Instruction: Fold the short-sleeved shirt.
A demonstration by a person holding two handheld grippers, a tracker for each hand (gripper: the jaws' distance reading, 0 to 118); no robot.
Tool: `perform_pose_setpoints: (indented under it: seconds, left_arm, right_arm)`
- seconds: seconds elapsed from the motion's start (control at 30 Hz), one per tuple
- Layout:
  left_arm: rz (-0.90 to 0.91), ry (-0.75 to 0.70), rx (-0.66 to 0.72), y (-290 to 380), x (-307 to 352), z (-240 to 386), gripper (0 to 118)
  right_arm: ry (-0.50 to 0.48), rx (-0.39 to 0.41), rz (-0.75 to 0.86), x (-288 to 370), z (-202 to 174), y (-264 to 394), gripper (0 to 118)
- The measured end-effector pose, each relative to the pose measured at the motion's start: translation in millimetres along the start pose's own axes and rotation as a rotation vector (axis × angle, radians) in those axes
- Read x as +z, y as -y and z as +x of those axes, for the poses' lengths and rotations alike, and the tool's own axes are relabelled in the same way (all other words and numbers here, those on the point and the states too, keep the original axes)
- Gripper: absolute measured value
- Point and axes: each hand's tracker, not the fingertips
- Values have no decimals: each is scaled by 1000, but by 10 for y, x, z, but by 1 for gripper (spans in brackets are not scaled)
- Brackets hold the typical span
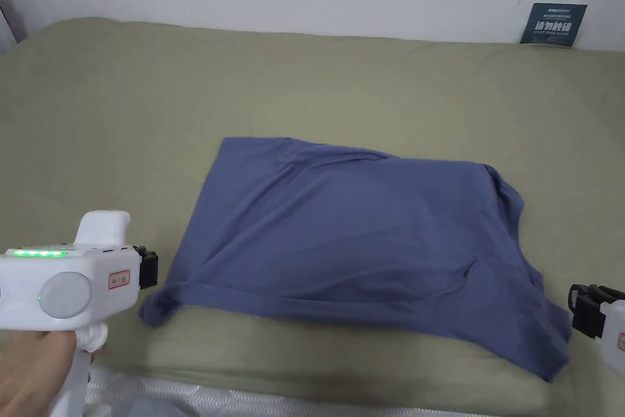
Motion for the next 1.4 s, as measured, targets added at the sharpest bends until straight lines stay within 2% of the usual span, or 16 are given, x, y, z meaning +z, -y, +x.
perform_pose_setpoints:
  seconds: [0.07, 0.1, 0.13, 0.17, 0.2, 0.33, 0.43, 0.5, 0.53, 0.6, 0.63, 0.73, 0.8, 0.87, 0.97, 1.4]
  left_arm:
    - [-46, 34, 15, 39, -55, -52, 1]
    - [-77, 42, 7, 58, -75, -38, 13]
    - [-96, 49, -12, 77, -109, -34, 44]
    - [-115, 26, -30, 103, -179, -29, 105]
    - [-124, 2, -45, 135, -249, -22, 118]
    - [-117, -31, -49, 46, -313, 12, 95]
    - [-136, -2, -36, 140, -271, 60, 0]
    - [-144, 8, -35, 163, -294, 85, 1]
    - [-146, 10, -40, 172, -295, 102, 1]
    - [-136, 0, -56, 185, -277, 142, 1]
    - [-134, 0, -59, 183, -280, 134, 1]
    - [-123, 0, -54, 169, -273, 124, 1]
    - [-118, -1, -50, 165, -277, 119, 1]
    - [-113, -4, -48, 153, -286, 106, 1]
    - [-110, -8, -43, 137, -319, 82, 1]
    - [1, -14, -65, -573, -352, 189, 1]
  right_arm:
    - [-2, -5, -10, -14, 15, 32, 0]
    - [-2, 0, -17, -18, 22, 41, 0]
    - [1, 6, -21, -27, 16, 50, 0]
    - [0, 5, -26, -31, 18, 58, 0]
    - [-3, 5, -32, -33, 26, 68, 0]
    - [1, 10, -59, -47, 43, 122, 0]
    - [1, 14, -84, -48, 79, 170, 0]
    - [-5, 11, -98, -41, 111, 195, 0]
    - [-12, 6, -111, -37, 126, 203, 10]
    - [-48, -4, -164, -58, 149, 216, 98]
    - [-64, -8, -212, -106, 149, 229, 118]
    - [-71, 32, -268, -270, 142, 210, 100]
    - [-76, 42, -269, -311, 124, 281, 70]
    - [-83, 51, -294, -354, 119, 282, 62]
    - [-77, 54, -274, -311, 119, 303, 6]
    - [-48, 81, -106, -532, 61, -665, 3]
